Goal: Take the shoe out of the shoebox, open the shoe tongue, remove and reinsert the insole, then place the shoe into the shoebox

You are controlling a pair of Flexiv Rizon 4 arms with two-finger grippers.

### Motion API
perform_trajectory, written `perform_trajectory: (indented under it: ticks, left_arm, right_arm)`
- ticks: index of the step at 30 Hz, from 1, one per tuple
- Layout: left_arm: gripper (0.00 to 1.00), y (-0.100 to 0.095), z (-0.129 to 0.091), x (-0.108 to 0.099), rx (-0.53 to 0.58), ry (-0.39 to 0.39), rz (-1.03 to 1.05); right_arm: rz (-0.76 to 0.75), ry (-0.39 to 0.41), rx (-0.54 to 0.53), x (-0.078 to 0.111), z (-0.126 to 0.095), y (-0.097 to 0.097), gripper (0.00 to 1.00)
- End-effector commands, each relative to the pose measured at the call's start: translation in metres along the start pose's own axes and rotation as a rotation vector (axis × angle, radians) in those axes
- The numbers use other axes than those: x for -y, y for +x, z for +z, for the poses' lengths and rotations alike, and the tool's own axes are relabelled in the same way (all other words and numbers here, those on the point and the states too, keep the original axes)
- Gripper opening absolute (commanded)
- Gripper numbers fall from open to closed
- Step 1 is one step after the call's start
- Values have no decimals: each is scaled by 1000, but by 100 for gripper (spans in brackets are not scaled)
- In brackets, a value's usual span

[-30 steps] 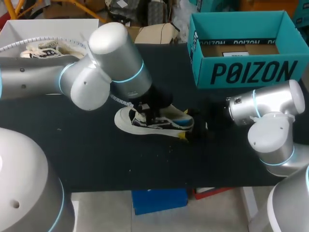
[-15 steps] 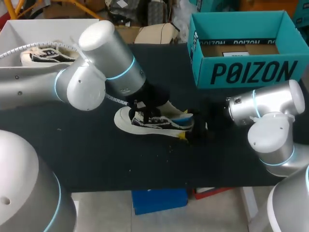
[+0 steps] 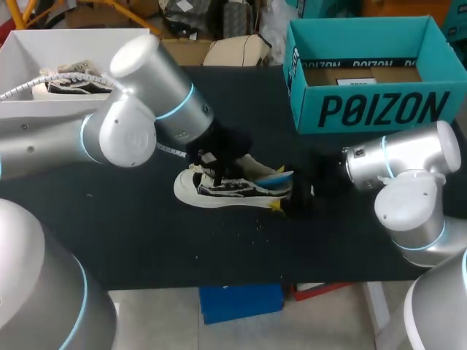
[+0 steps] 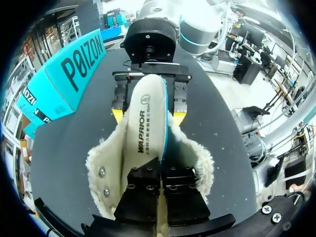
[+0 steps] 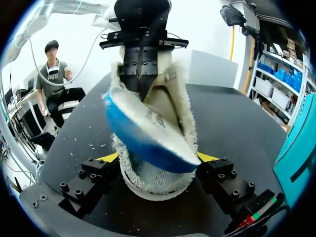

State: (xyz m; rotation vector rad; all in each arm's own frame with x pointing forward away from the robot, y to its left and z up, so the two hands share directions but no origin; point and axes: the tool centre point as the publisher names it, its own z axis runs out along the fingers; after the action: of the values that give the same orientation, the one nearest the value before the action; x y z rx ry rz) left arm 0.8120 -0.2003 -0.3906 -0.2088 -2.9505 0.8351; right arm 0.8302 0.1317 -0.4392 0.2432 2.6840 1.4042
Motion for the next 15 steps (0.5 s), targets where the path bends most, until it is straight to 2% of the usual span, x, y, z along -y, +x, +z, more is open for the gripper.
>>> perform_trajectory:
  ticks: [1, 9, 12, 15]
  left_arm:
    - [0, -2, 3, 5, 2, -13, 3]
    - [1, -3, 14, 4, 18, -39, 28]
    - [26, 1, 17, 7, 55, -45, 81]
    - [35, 6, 19, 9, 99, -58, 118]
  right_arm:
    - [2, 0, 0, 1, 2, -1, 0]
    - [2, 0, 0, 1, 2, -1, 0]
    - [2, 0, 0, 1, 2, -1, 0]
    - [2, 0, 0, 1, 2, -1, 0]
